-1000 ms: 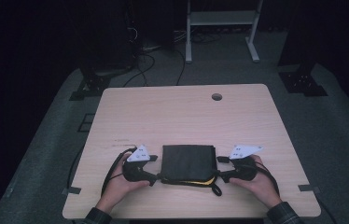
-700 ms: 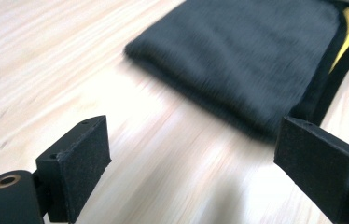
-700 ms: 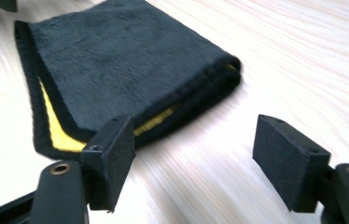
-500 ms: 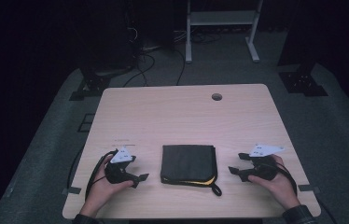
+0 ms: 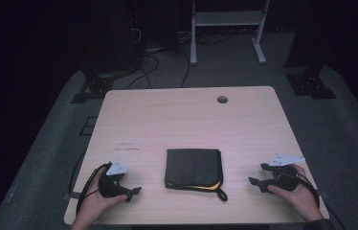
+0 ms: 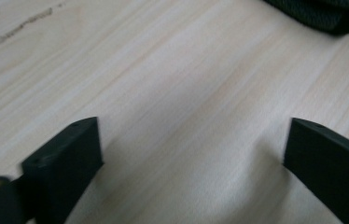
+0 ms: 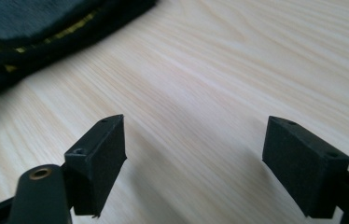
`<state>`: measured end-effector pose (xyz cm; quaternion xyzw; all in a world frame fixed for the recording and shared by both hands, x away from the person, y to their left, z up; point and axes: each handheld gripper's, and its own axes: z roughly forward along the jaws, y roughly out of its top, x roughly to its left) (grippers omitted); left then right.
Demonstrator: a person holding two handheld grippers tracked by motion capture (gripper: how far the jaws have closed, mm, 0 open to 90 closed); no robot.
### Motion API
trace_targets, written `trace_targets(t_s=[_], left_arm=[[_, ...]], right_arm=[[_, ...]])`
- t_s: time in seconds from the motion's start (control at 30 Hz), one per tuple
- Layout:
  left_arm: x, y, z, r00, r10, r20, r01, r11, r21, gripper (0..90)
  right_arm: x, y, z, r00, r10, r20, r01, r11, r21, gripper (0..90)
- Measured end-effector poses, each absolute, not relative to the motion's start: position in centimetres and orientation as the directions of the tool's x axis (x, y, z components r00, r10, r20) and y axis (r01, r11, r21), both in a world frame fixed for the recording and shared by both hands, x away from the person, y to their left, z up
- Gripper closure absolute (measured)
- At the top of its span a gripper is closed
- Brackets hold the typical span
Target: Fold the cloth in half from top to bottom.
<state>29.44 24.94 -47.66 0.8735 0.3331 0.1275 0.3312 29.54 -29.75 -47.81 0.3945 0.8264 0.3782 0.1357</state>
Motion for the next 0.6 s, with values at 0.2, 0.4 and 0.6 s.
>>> trace_targets(t_s=[0.2, 0.4, 0.6], left_arm=[[29.3, 25.2, -47.9, 0.742, 0.67, 0.016, 0.491, -0.56, 0.667, 0.0], [29.1, 25.5, -48.2, 0.747, 0.665, 0.016, 0.469, -0.543, 0.697, 0.0], [29.0, 25.7, -48.4, 0.75, 0.662, 0.015, 0.456, -0.533, 0.713, 0.0]], right_arm=[[29.2, -30.6, -48.4, -0.634, 0.773, 0.025, 0.545, 0.424, 0.723, 17.8], [29.2, -31.0, -48.7, -0.619, 0.786, 0.008, 0.537, 0.416, 0.734, 12.9], [29.2, -31.0, -48.7, -0.618, 0.786, 0.008, 0.537, 0.415, 0.735, 12.9]])
